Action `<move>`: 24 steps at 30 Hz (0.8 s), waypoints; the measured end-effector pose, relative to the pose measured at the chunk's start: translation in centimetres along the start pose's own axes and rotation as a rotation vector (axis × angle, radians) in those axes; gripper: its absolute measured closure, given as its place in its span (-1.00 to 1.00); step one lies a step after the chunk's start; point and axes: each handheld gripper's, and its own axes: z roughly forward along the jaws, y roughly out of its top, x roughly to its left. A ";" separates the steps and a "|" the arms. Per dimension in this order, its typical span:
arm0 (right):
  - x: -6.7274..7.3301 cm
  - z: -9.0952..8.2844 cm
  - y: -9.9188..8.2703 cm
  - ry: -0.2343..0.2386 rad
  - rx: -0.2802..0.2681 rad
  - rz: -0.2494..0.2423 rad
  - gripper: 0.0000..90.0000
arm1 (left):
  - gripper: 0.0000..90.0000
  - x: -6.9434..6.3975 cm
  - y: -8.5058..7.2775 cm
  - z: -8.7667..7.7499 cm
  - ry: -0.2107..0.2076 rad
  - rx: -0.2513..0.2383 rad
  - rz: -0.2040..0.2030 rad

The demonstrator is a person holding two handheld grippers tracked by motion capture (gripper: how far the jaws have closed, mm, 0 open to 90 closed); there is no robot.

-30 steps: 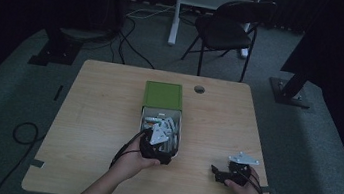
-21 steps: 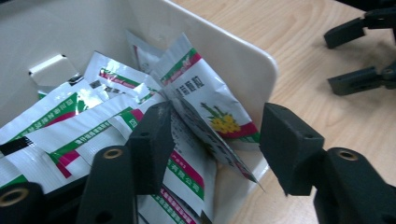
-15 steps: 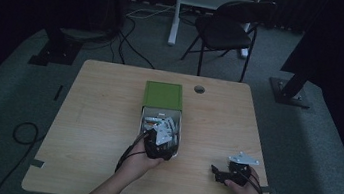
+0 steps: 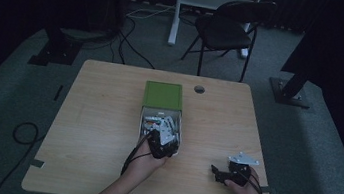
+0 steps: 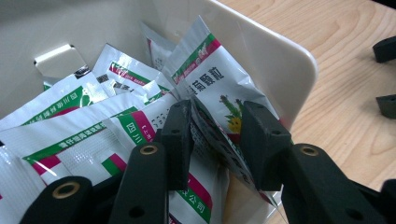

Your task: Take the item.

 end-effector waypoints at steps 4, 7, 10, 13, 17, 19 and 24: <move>0.0 0.0 0.0 0.001 -0.001 -0.001 -0.68 | 0.81 -0.2 -0.3 0.3 0.013 0.018 0.039; 0.0 0.0 0.0 0.001 -0.001 -0.001 -0.68 | 0.95 0.0 -0.5 0.3 0.007 0.021 0.033; 0.0 0.0 0.0 0.001 -0.001 0.000 -0.68 | 0.97 0.0 -0.3 0.1 0.001 0.026 0.028; 0.0 0.0 0.0 0.002 -0.001 -0.001 -0.68 | 0.98 0.1 -0.2 -0.2 -0.004 0.024 0.017; 0.0 0.0 0.0 0.002 -0.001 -0.001 -0.68 | 0.99 0.1 0.0 -0.7 -0.008 0.019 0.018; 0.0 0.0 0.0 0.002 0.000 -0.003 -0.68 | 0.99 0.2 0.2 -1.1 -0.013 0.011 0.012; 0.0 0.0 0.0 0.003 0.000 -0.003 -0.68 | 0.99 0.4 0.5 -1.8 -0.017 -0.005 0.009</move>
